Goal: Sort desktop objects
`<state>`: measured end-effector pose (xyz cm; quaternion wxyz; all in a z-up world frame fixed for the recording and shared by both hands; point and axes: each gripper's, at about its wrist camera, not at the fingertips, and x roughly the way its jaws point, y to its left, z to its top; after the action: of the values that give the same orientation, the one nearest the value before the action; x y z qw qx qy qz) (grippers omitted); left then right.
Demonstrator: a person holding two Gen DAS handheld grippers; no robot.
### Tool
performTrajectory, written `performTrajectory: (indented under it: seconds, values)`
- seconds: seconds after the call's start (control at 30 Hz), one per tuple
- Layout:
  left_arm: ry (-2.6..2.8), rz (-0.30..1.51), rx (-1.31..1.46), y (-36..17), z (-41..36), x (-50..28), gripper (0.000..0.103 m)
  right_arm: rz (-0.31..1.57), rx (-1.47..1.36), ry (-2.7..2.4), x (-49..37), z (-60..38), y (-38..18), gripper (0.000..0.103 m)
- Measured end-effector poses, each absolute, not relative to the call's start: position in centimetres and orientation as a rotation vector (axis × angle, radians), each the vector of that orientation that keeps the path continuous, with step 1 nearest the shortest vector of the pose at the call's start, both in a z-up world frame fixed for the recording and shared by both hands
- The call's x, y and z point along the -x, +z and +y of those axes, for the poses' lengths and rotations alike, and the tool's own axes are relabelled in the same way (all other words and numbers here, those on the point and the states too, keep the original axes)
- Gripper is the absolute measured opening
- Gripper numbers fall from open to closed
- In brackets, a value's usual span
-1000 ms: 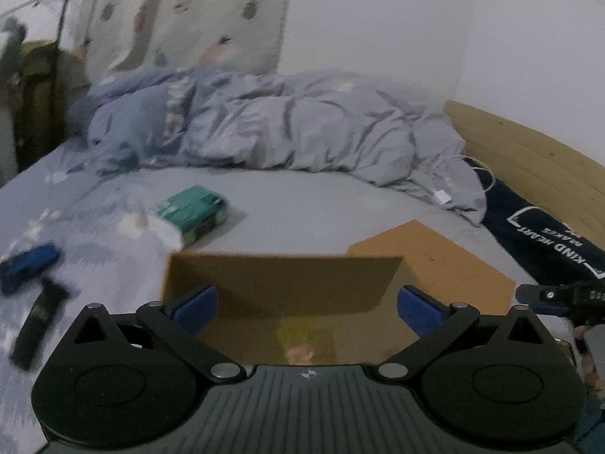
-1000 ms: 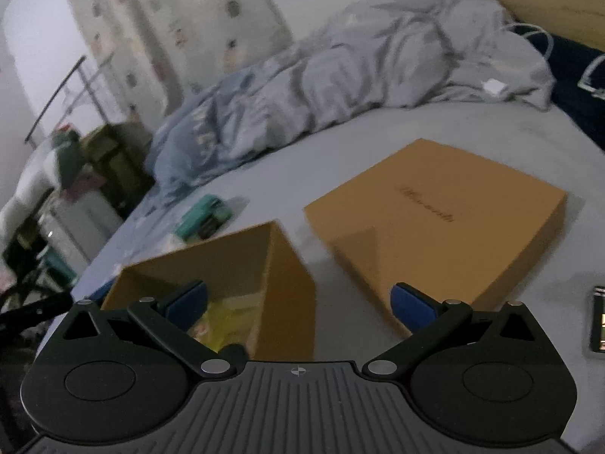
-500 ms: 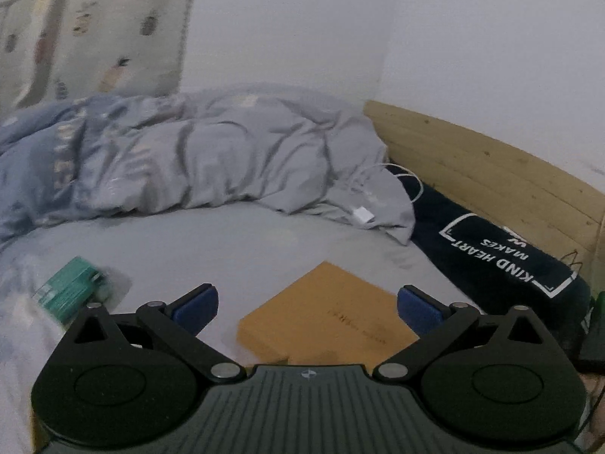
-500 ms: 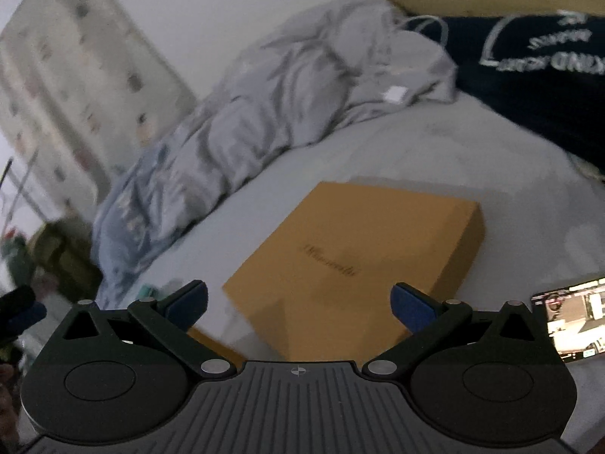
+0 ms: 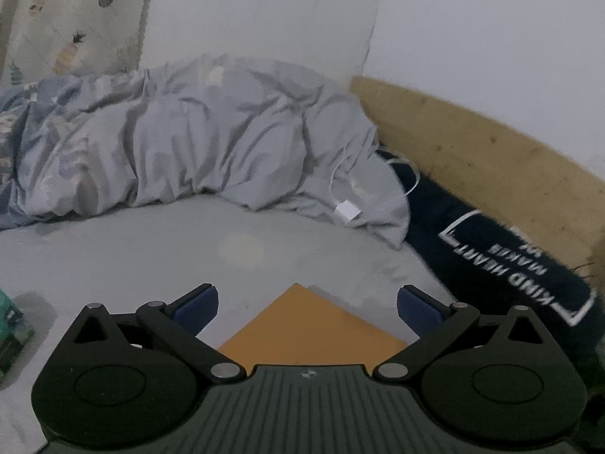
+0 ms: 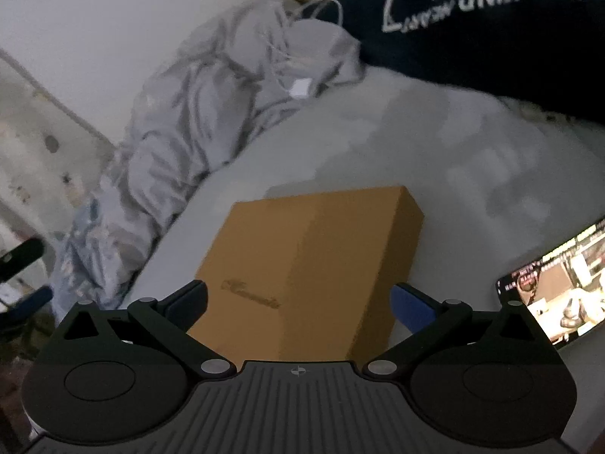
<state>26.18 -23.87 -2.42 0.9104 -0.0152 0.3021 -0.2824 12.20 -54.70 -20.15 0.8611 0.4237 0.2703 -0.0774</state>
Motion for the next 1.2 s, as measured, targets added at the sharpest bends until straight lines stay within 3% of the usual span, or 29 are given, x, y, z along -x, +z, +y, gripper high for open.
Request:
performTrajectory:
  seconds: [0.63,0.9,1.2]
  values:
    - [-0.602,0.950,-0.228,-10.8,-28.8,-37.4,0.103,0.620,-0.985,-0.230,-14.5,-52.5,-24.4,0.103]
    - [-0.663,1.076,-0.284,-13.7,-29.7,-38.9,0.103,0.640,-0.993,-0.243,-15.6,-52.0,-25.4,0.103]
    - [-0.705,1.098,-0.239,-15.0,-29.3,-39.3,0.103,0.675,-0.988,-0.275,-16.8,-51.2,-25.8,0.103]
